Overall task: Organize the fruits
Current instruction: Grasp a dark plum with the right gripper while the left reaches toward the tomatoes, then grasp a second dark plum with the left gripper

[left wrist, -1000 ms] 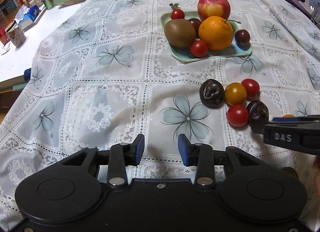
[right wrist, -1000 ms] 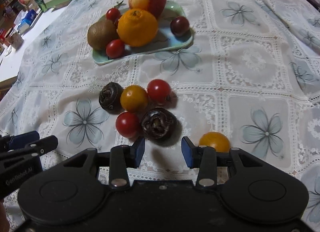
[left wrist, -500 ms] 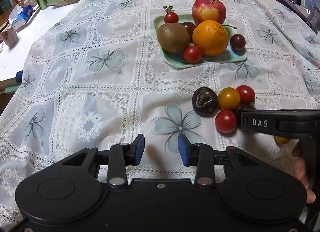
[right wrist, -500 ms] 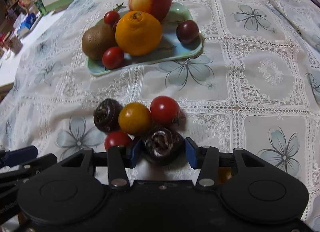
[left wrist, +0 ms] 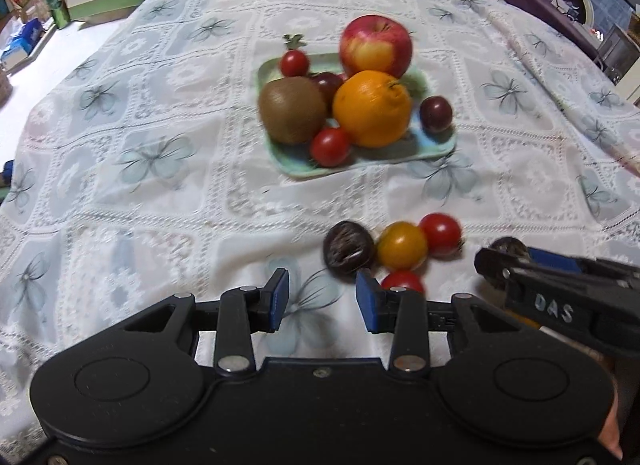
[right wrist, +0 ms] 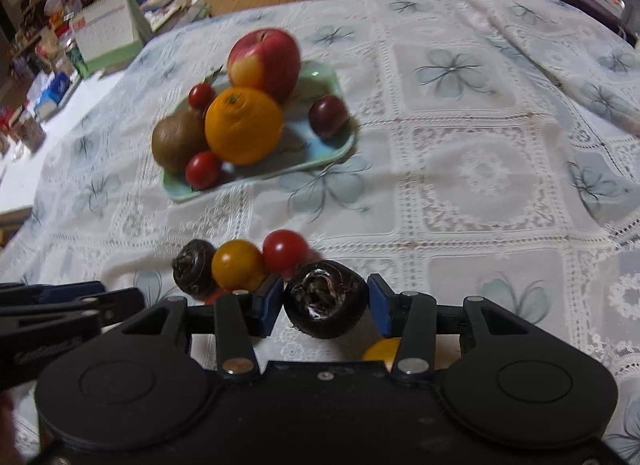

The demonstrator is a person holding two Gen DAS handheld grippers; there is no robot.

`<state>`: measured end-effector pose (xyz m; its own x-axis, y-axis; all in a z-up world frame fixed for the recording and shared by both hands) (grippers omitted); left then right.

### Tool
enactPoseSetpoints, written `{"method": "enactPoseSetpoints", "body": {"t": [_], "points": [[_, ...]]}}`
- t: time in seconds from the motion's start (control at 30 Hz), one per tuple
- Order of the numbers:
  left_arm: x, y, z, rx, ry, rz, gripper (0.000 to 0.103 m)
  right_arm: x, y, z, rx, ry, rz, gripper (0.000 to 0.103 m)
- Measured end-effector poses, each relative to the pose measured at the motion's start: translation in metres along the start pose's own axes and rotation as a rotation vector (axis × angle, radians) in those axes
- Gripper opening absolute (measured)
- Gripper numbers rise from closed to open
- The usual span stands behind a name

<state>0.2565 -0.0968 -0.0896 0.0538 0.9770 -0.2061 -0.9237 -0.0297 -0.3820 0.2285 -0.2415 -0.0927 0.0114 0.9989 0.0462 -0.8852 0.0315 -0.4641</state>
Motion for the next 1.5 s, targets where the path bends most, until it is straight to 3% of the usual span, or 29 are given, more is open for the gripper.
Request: {"method": "enactPoseSetpoints", "body": {"t": [0.23, 0.4, 0.53, 0.7, 1.5], "points": [[-0.012, 0.004, -0.017, 0.01, -0.025, -0.035, 0.047, -0.026, 0.003, 0.018, -0.077, 0.019, -0.056, 0.048], [-0.013, 0.009, -0.027, 0.023, -0.027, -0.041, 0.047, -0.027, 0.004, 0.02, -0.087, -0.023, -0.1, 0.048], [-0.011, 0.008, -0.04, 0.042, -0.048, -0.023, 0.048, -0.025, 0.003, 0.023, -0.113, -0.009, -0.088, 0.048], [-0.012, 0.003, -0.051, 0.048, -0.024, 0.03, 0.047, -0.023, 0.004, 0.023, -0.113, -0.025, -0.085, 0.048], [-0.021, -0.016, -0.063, -0.023, -0.074, -0.013, 0.048, -0.018, 0.008, 0.018, -0.09, -0.032, -0.068, 0.048]]}}
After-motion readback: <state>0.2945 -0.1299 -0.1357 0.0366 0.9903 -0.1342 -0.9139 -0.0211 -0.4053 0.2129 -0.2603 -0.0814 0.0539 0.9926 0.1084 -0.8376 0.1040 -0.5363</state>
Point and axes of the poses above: each gripper's, at about its wrist camera, not at the fingertips, and z roughly against the way its jaws point, x to its left, y to its underside, the point moved 10 cm from there along -z, roughly the way its jaws point, and after that the axes turned 9 degrees about z, right-handed, at the moved point
